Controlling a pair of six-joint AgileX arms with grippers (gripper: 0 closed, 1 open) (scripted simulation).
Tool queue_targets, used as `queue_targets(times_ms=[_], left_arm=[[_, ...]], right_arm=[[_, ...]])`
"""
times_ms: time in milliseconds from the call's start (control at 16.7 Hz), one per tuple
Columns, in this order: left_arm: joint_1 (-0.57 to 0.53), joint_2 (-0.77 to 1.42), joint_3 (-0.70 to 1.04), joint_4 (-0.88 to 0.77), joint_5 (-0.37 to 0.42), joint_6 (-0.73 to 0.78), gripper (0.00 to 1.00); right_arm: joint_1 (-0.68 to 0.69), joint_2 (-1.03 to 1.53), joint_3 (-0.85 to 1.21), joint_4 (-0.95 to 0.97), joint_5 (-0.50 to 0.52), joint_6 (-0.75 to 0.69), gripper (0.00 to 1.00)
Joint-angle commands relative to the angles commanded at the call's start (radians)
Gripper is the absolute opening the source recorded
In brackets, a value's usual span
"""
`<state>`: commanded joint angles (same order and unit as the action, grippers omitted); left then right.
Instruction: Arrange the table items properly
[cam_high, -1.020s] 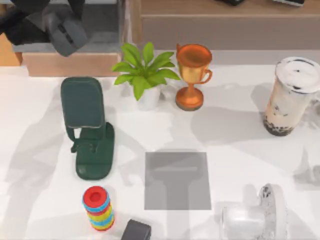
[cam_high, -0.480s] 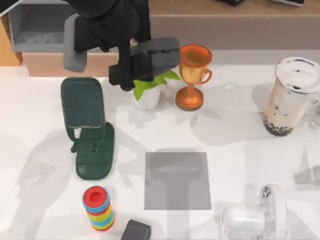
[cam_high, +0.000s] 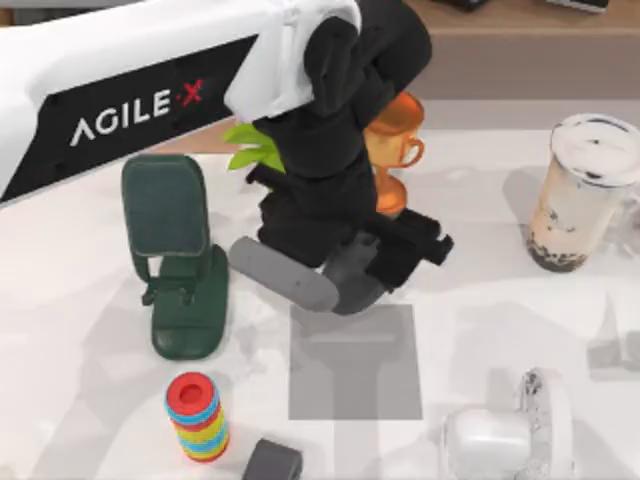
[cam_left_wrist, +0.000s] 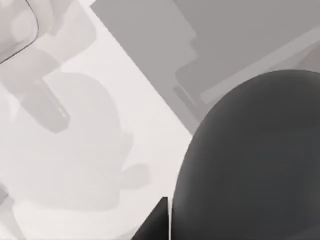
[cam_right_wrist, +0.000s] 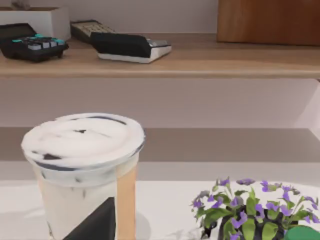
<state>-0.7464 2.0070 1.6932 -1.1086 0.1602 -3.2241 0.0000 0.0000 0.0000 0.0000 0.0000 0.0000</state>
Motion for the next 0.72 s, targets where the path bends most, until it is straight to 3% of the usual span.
queue_targets(times_ms=[360,720], left_arm=[[-0.068,0.101,-0.065,0.051,-0.089,-0.534,0.00],[-0.086,0.145,-0.094,0.077,-0.140,-0.717,0.00]], right_arm=[[0.000,0.000,0.000,0.000,0.000,0.000,1.00],[0.000,0.000,0.000,0.000,0.000,0.000,1.00]])
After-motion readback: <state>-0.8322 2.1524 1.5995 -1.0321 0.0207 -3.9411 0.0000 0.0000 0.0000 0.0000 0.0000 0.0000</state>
